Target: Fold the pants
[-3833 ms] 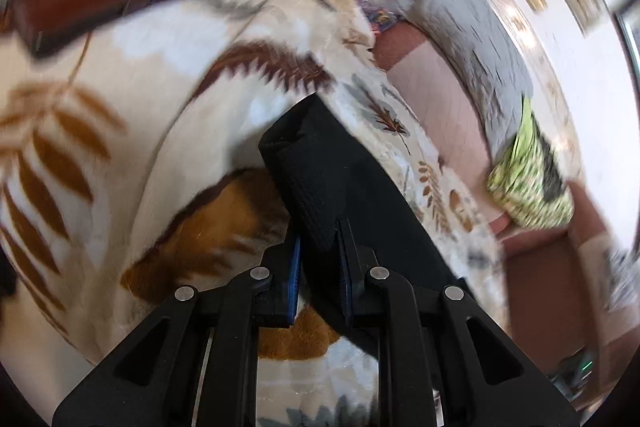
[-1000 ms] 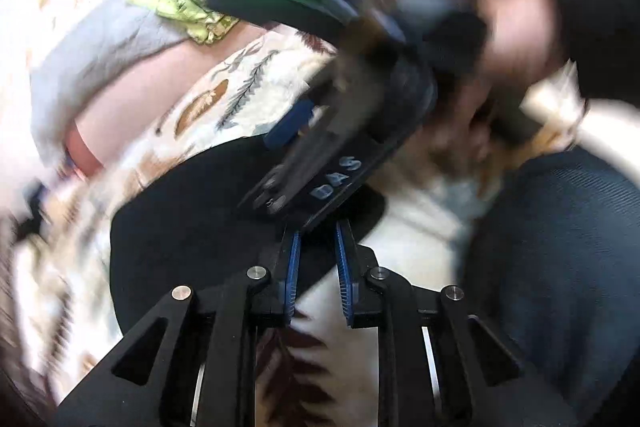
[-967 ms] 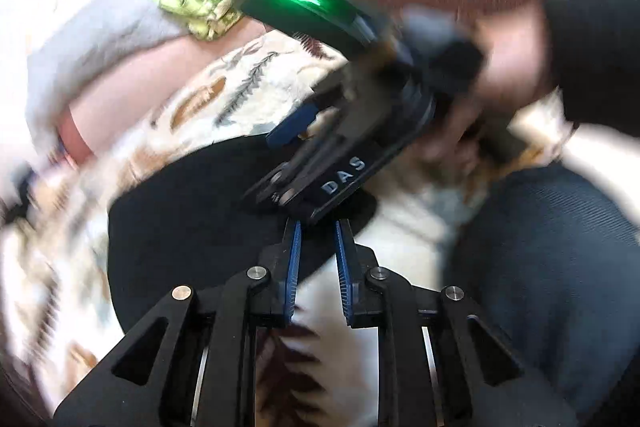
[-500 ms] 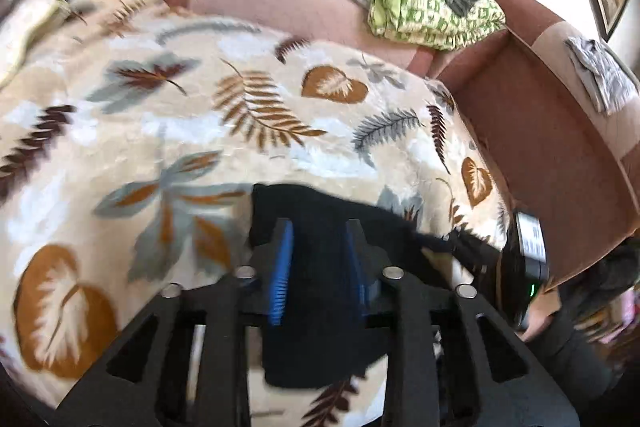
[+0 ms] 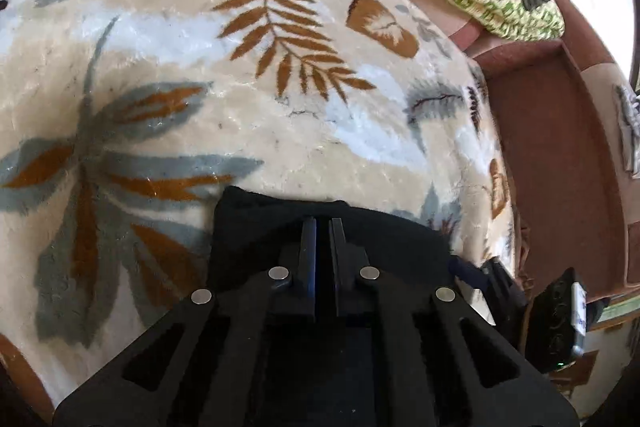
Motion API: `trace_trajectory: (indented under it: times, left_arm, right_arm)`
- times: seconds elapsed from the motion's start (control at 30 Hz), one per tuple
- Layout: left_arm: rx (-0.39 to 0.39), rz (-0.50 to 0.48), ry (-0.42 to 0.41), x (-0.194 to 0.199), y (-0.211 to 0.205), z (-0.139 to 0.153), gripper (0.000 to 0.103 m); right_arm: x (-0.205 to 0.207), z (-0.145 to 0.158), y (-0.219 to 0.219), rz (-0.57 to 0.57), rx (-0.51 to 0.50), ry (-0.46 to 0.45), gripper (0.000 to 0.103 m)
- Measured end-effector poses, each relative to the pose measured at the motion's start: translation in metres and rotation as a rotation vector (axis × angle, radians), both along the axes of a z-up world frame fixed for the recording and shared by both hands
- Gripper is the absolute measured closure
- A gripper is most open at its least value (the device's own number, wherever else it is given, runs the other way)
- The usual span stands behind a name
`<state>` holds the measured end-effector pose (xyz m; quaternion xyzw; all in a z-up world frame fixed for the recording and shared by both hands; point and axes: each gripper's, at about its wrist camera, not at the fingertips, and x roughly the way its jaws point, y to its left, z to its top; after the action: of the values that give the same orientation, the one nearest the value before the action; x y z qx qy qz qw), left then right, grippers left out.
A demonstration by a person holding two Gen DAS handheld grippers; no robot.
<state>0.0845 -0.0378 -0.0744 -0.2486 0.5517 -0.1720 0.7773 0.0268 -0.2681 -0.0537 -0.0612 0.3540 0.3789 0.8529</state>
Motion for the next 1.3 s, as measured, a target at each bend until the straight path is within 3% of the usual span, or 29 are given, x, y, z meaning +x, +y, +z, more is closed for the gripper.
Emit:
trace_trajectory:
  times: [0.1, 0.17, 0.2, 0.23, 0.3, 0.37, 0.47, 0.5, 0.6, 0.73, 0.9, 0.93, 1.0, 1.03, 1.23, 1.3]
  left_arm:
    - [-0.088, 0.046, -0.092, -0.013, 0.018, 0.025, 0.094]
    - [-0.073, 0.044, -0.206, -0.044, 0.023, 0.054, 0.084]
    - [-0.061, 0.03, -0.231, -0.06, 0.021, 0.062, 0.073]
    - [-0.039, 0.018, -0.246, -0.071, 0.017, 0.066, 0.069]
    - [0.04, -0.025, -0.275, -0.099, 0.005, 0.07, 0.069]
    - [0.176, -0.081, -0.286, -0.116, -0.014, 0.064, 0.069]
    - [0.341, -0.121, -0.186, -0.112, -0.034, 0.023, 0.069]
    - [0.363, -0.11, -0.2, -0.112, -0.036, 0.02, 0.069]
    - [0.312, -0.088, -0.16, -0.105, -0.029, 0.016, 0.067]
    - [0.293, -0.094, -0.169, -0.106, -0.027, 0.018, 0.066]
    - [0.242, -0.034, -0.31, -0.106, -0.023, 0.063, 0.065]
    - [0.255, -0.016, -0.285, -0.097, -0.023, 0.06, 0.063]
    - [0.261, -0.026, -0.14, -0.079, -0.022, 0.027, 0.062]
    - [0.257, -0.025, -0.123, -0.075, -0.021, 0.014, 0.061]
    - [0.248, -0.014, -0.163, -0.079, -0.023, 0.019, 0.055]
    - [0.253, -0.016, -0.169, -0.078, -0.024, 0.019, 0.055]
  right_arm:
    - [-0.002, 0.001, 0.001, -0.004, -0.01, -0.013, 0.031]
    - [-0.004, 0.001, 0.002, -0.007, -0.019, -0.024, 0.031]
    - [-0.004, 0.001, 0.002, -0.007, -0.019, -0.025, 0.03]
    - [-0.004, 0.001, 0.002, -0.007, -0.019, -0.024, 0.03]
    - [-0.003, 0.001, 0.001, -0.006, -0.013, -0.018, 0.03]
    - [-0.003, 0.001, 0.001, -0.005, -0.013, -0.018, 0.03]
    - [-0.004, 0.001, 0.002, -0.003, -0.017, -0.022, 0.03]
    - [-0.004, 0.001, 0.002, -0.003, -0.022, -0.024, 0.03]
    - [-0.004, 0.001, 0.003, -0.009, -0.028, -0.031, 0.03]
    - [-0.004, 0.001, 0.004, -0.009, -0.032, -0.032, 0.03]
    - [-0.008, 0.007, 0.004, -0.029, -0.045, -0.031, 0.028]
    - [-0.009, 0.008, 0.003, -0.031, -0.045, -0.03, 0.028]
    - [-0.011, 0.012, 0.001, -0.031, -0.046, -0.024, 0.03]
    - [-0.012, 0.015, -0.001, -0.032, -0.043, -0.018, 0.032]
    - [-0.04, 0.059, -0.016, 0.05, 0.02, -0.068, 0.036]
    - [-0.044, 0.053, -0.011, 0.063, -0.032, -0.052, 0.036]
